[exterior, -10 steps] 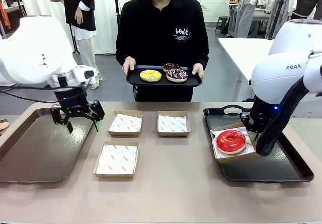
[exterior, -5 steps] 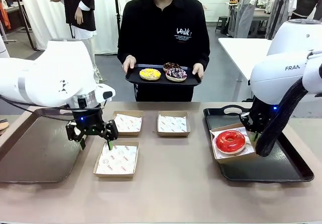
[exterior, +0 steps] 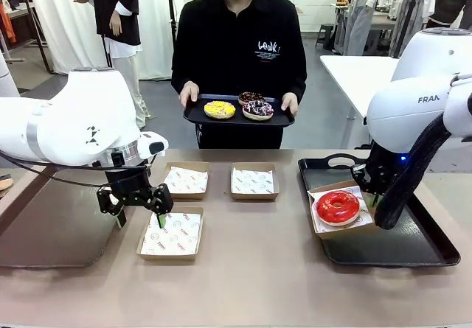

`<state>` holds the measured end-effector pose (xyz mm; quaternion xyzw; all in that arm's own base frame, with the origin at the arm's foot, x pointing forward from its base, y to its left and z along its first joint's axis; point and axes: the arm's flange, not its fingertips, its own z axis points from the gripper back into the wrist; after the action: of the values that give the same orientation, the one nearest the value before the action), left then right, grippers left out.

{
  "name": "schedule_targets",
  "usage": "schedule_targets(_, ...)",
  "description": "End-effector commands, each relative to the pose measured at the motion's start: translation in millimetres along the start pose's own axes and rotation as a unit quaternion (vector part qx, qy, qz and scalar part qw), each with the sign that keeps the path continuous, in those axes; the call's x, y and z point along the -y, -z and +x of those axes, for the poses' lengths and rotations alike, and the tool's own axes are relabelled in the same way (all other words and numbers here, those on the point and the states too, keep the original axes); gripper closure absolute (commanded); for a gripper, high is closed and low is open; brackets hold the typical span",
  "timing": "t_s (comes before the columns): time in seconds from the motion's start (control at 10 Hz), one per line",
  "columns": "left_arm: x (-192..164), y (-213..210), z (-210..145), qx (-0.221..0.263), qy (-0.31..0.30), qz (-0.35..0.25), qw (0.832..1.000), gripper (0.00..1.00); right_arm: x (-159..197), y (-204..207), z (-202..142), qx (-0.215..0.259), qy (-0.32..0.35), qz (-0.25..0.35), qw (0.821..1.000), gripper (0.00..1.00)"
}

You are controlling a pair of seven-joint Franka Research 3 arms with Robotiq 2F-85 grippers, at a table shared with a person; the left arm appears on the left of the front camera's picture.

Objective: Individually package the donuts and arrange them on the tray.
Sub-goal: Place the picked Paper togo box on the Handle tray while simultaneously picking up another Paper togo box from the table with the other hand.

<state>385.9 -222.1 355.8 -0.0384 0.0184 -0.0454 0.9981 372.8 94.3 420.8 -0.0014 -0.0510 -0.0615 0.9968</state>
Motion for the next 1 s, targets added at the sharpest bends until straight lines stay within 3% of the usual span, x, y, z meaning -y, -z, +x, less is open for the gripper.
schedule_targets(0.0,2,-1,1,0.004,-0.013,0.013,1.0,0.0,0,-1,0,0.0,0.005,0.006,1.0,0.99)
schedule_targets(0.4,0,0,0,0.001,-0.005,0.002,1.0,0.0,0,0,0,0.0,0.0,0.0,1.0,0.99)
schedule_targets(0.5,6,-2,-3,-0.006,-0.019,0.004,1.0,0.0,5,-6,-3,-0.009,-0.045,0.001,0.999,0.99)
schedule_targets(0.9,25,5,-8,-0.014,-0.006,0.03,0.999,0.0,36,-7,-4,-0.037,-0.038,-0.026,0.998,0.99)
